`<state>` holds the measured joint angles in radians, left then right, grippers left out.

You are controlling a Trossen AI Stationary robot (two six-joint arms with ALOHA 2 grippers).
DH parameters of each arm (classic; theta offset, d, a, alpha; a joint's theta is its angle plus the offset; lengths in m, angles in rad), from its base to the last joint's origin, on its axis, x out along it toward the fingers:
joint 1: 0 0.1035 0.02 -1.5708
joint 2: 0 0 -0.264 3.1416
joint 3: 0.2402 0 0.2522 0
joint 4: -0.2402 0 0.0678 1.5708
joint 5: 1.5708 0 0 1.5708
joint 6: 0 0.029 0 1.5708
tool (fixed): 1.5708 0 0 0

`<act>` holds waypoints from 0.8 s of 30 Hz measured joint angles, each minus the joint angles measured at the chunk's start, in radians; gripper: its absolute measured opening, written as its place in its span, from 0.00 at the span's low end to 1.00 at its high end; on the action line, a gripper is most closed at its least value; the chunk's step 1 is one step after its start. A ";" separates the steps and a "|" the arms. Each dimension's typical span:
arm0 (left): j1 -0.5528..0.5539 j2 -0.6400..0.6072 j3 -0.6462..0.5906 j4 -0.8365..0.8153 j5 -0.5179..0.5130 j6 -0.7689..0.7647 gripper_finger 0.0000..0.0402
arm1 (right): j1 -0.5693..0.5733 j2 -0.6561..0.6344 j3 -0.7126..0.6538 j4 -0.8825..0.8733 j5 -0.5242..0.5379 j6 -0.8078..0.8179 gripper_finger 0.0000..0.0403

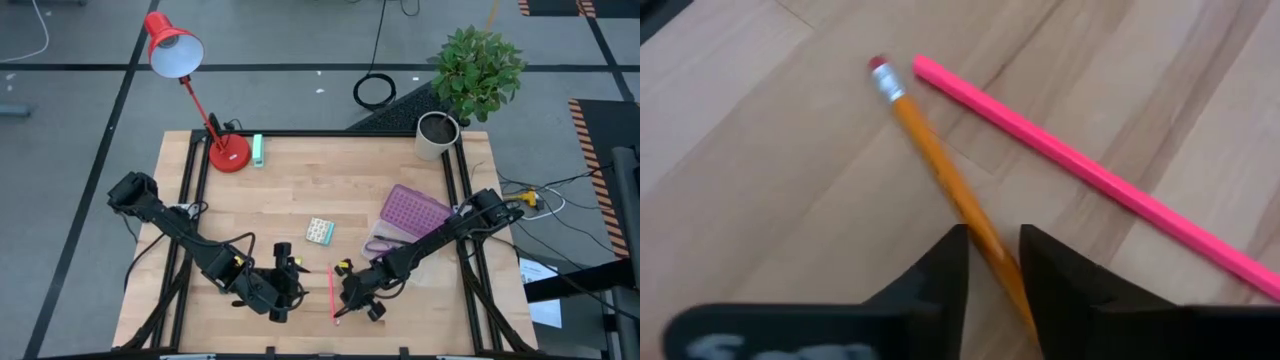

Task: Pack school essentials
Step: Put the pencil into the supply box

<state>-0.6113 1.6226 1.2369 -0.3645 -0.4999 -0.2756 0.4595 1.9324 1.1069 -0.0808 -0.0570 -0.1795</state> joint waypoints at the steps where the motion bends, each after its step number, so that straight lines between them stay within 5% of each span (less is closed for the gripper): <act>1: 0.000 0.000 0.000 0.001 0.000 0.000 0.58 | 0.000 0.000 0.000 -0.001 -0.001 0.000 0.18; 11: 0.001 0.000 0.000 0.002 -0.016 -0.015 0.58 | 0.006 0.000 0.000 0.003 -0.037 0.000 0.06; 24: 0.001 0.000 0.000 0.000 -0.019 -0.014 0.58 | 0.014 -0.040 -0.004 -0.010 -0.047 0.048 0.05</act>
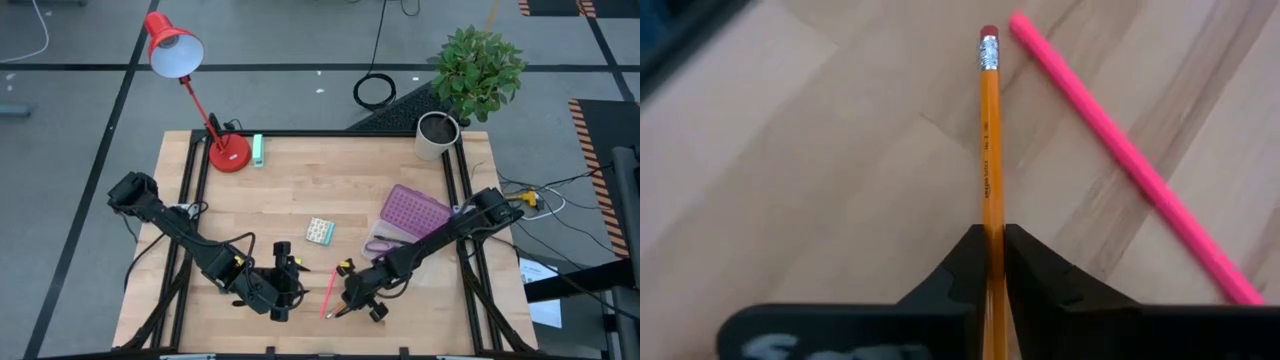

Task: Pack school essentials
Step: Put the pencil into the supply box

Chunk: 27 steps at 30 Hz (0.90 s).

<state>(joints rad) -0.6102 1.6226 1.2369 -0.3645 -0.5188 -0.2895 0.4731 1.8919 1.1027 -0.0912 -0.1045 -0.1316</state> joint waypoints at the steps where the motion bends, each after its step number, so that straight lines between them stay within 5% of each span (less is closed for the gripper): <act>1: 0.000 0.000 0.000 0.000 -0.001 0.000 0.58 | 0.002 -0.009 0.000 0.004 0.000 0.010 0.05; 10: 0.000 0.000 0.000 0.000 -0.006 -0.001 0.58 | 0.006 -0.084 0.002 0.010 0.005 0.157 0.05; 27: 0.000 0.000 0.000 0.003 -0.007 -0.009 0.58 | 0.054 -0.326 0.002 -0.217 0.250 0.465 0.05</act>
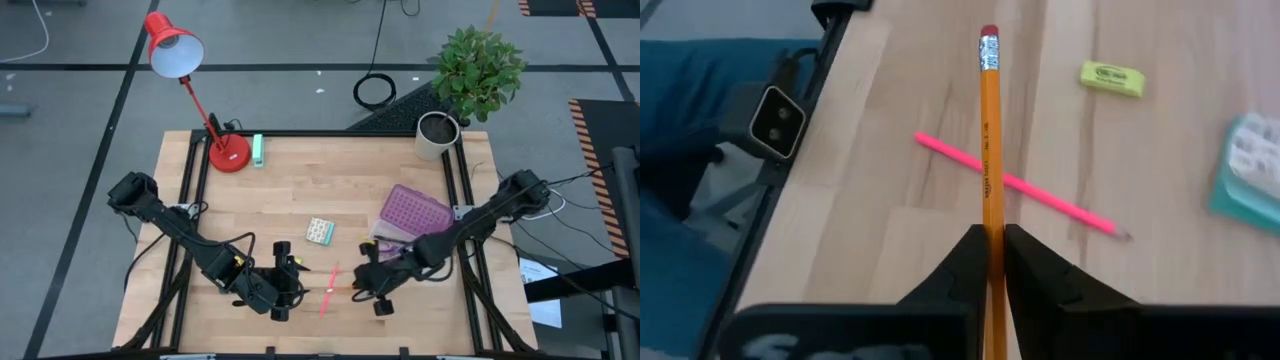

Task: Pack school essentials
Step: Put the pencil into the supply box

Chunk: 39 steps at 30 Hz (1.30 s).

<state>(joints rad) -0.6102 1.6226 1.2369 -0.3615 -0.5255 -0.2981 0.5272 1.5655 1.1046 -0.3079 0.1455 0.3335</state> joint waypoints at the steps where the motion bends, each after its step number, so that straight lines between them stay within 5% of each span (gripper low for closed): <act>1: 0.000 0.000 0.000 0.000 0.000 -0.001 0.58 | 0.008 -0.013 0.000 -0.015 0.015 0.020 0.05; 16: 0.000 0.000 0.000 0.005 -0.001 -0.005 0.58 | 0.128 -0.164 -0.038 -0.150 0.229 0.111 0.05; 39: 0.008 0.000 0.000 0.016 -0.001 -0.002 0.58 | 0.068 -0.487 -0.576 0.065 0.303 0.264 0.05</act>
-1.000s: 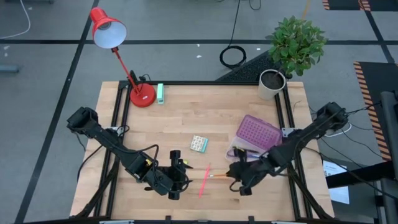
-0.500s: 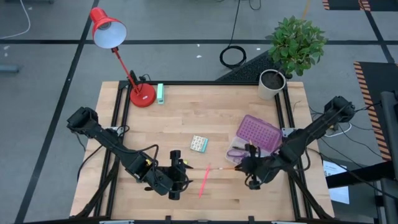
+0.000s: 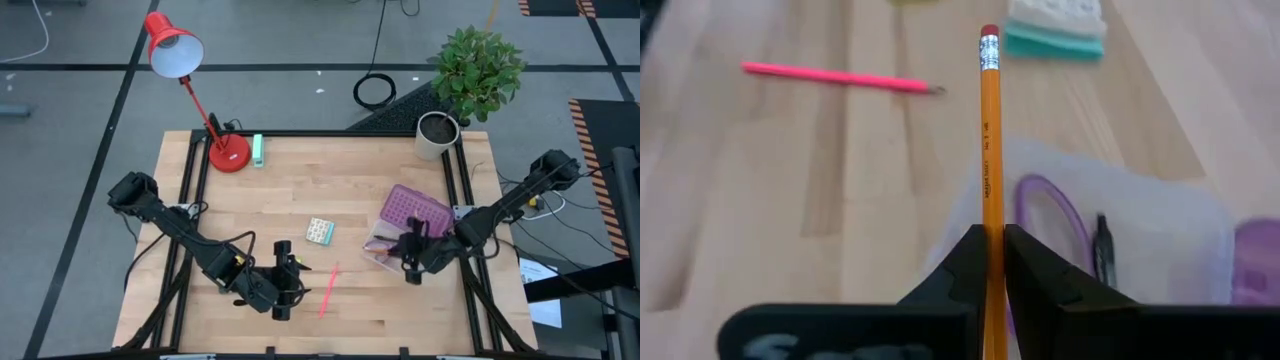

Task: Pack school essentials
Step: Put the pencil into the supply box

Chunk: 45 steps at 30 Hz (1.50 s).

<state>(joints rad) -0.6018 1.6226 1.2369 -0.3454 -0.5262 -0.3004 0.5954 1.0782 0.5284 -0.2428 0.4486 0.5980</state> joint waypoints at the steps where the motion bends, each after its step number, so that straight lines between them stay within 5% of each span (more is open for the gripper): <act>1: 0.000 0.000 0.000 0.000 0.000 0.000 0.58 | -0.002 -0.003 -0.012 0.000 -0.002 0.009 0.05; 45: 0.009 0.000 0.000 0.003 0.000 0.000 0.58 | -0.003 -0.004 -0.146 0.068 -0.113 0.175 0.11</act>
<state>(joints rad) -0.5930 1.6226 1.2369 -0.3428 -0.5262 -0.3004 0.5926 1.0744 0.3820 -0.1753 0.3355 0.7734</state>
